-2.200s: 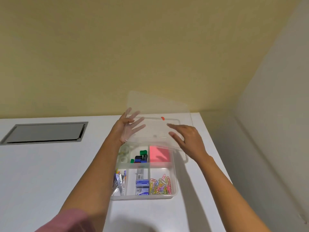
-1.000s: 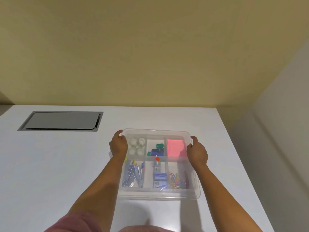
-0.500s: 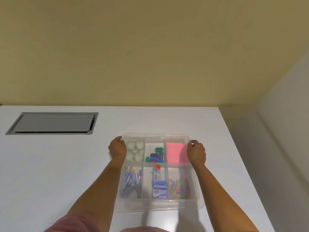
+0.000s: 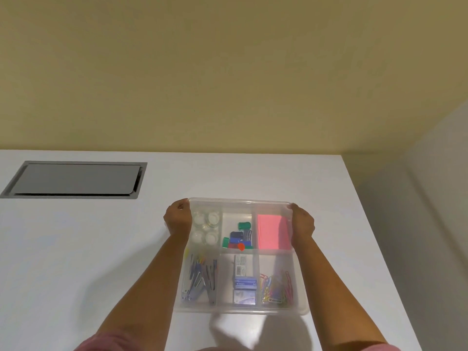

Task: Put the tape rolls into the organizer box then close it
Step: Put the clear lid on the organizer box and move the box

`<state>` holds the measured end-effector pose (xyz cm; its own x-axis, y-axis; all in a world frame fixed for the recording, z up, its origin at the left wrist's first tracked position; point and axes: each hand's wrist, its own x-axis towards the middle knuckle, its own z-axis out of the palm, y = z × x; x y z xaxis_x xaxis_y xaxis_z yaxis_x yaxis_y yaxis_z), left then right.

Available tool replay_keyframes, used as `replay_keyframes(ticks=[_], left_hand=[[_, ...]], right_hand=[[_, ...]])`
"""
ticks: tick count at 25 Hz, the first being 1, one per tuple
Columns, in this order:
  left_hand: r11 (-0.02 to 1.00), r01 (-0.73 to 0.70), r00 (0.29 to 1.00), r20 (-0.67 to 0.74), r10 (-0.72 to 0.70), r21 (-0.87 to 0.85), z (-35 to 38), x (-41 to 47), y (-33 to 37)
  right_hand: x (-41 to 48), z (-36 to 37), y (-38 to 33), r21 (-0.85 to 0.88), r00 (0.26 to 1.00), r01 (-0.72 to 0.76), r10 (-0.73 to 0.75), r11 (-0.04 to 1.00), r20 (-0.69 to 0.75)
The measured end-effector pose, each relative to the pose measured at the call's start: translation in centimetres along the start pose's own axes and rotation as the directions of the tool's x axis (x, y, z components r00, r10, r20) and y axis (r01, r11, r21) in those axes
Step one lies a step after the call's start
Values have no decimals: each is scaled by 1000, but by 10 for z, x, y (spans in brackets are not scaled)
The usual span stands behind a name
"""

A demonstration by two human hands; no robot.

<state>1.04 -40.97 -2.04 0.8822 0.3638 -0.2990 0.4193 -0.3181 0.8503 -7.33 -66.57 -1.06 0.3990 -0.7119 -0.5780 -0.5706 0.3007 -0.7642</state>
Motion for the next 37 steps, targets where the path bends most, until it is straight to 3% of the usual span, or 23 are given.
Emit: replay_keyframes(ticks=[5, 10, 28, 33, 37], left_hand=[[997, 53, 998, 32, -51, -54, -3, 1, 3], [989, 145, 987, 71, -147, 37, -2, 4, 10], [986, 135, 989, 55, -141, 95, 6, 2, 1], [985, 156, 985, 69, -161, 74, -2, 2, 3], [984, 50, 991, 117, -71, 170, -15, -19, -10]], right_hand=[[4, 1, 2, -13, 998, 56, -56, 998, -38], [6, 3, 8, -77, 993, 109, -113, 991, -44], [14, 5, 14, -90, 990, 124, -128, 988, -50], [5, -5, 9, -78, 984, 176, -175, 981, 19], [-15, -21, 23, -154, 969, 245, -237, 957, 71]])
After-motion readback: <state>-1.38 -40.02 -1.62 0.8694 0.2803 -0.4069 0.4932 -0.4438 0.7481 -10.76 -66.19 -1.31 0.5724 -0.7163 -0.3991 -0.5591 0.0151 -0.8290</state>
